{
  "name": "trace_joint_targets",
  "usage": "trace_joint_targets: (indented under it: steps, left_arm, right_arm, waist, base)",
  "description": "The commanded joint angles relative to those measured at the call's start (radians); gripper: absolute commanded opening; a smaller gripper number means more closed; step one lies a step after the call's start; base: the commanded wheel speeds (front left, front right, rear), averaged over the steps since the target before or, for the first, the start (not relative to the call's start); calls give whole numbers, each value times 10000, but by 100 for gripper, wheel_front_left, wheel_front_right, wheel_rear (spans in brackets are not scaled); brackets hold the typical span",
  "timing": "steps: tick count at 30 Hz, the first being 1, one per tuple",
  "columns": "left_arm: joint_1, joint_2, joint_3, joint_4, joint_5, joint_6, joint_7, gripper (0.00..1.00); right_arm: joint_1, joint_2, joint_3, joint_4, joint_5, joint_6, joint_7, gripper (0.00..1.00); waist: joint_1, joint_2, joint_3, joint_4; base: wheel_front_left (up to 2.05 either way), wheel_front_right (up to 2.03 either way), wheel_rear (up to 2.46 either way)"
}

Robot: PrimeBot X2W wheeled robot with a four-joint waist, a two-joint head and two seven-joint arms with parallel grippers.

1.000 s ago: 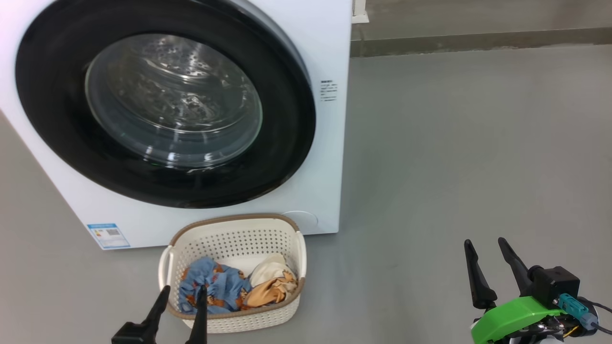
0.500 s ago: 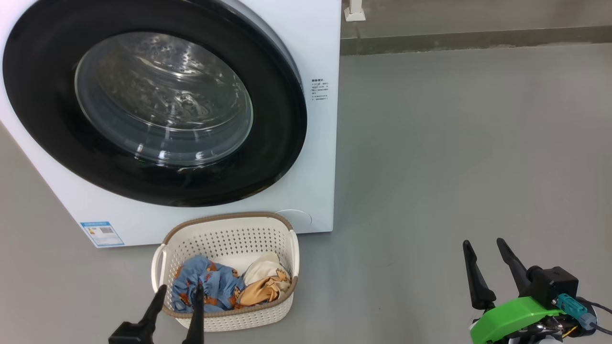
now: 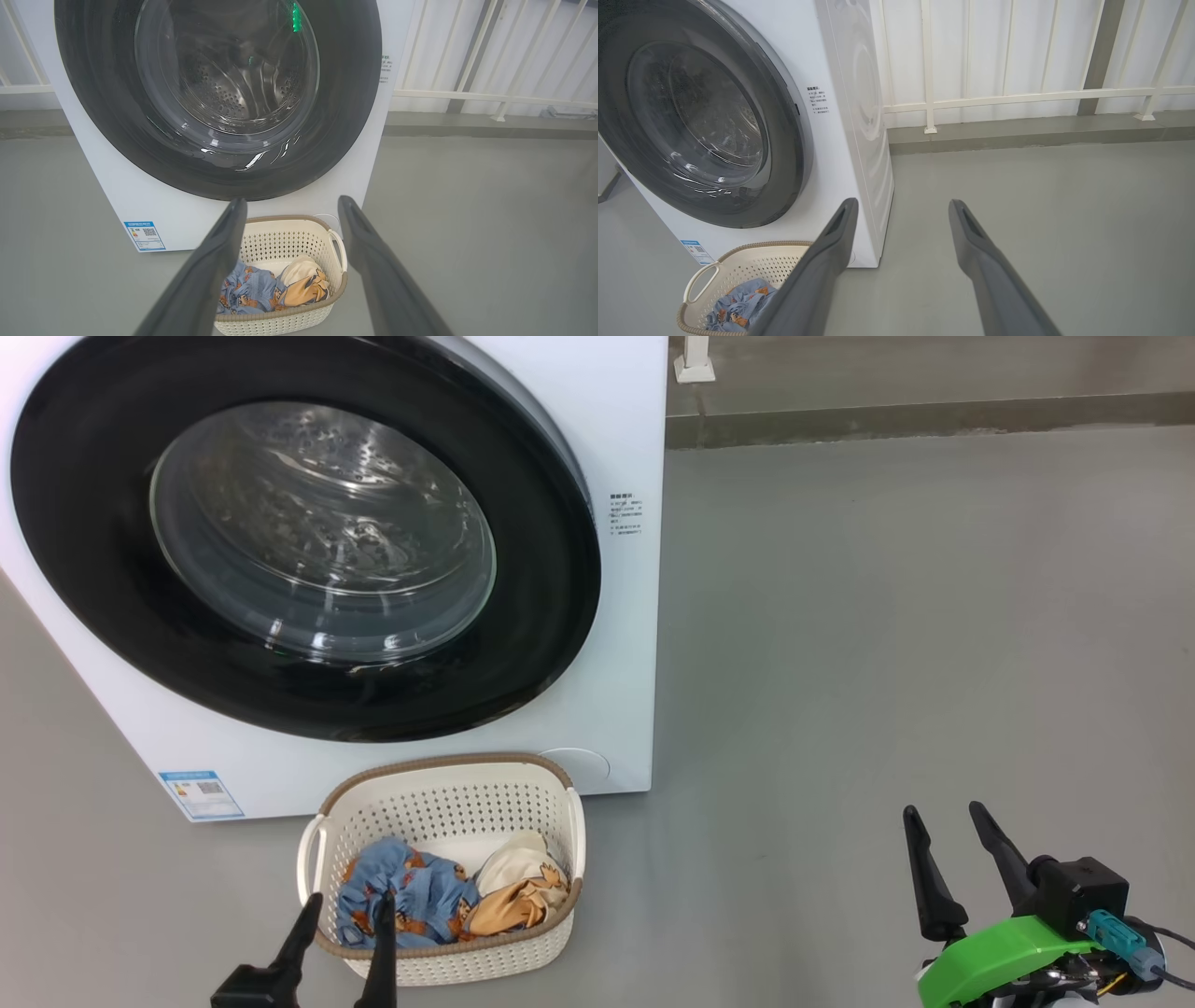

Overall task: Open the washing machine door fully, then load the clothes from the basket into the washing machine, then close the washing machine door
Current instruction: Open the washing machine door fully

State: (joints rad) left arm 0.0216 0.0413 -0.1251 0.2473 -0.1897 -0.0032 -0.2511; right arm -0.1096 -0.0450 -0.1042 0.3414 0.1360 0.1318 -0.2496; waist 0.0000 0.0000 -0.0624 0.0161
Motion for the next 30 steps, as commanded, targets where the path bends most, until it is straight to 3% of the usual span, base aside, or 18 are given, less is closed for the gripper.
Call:
trace_joint_targets:
  steps: [1,30]
  left_arm:
    - [-233,89,326,-267,30,53,-107,100]
    - [-182,89,286,-265,-6,183,-107,100]
  right_arm:
    - [-528,-52,306,-213,42,-11,-122,100]
    - [-478,-52,364,-280,-81,-11,-122,100]
  waist:
    - [0,0,1,3]
    - [0,0,-37,80]
  base:
    - [0,0,0]
    - [0,0,0]
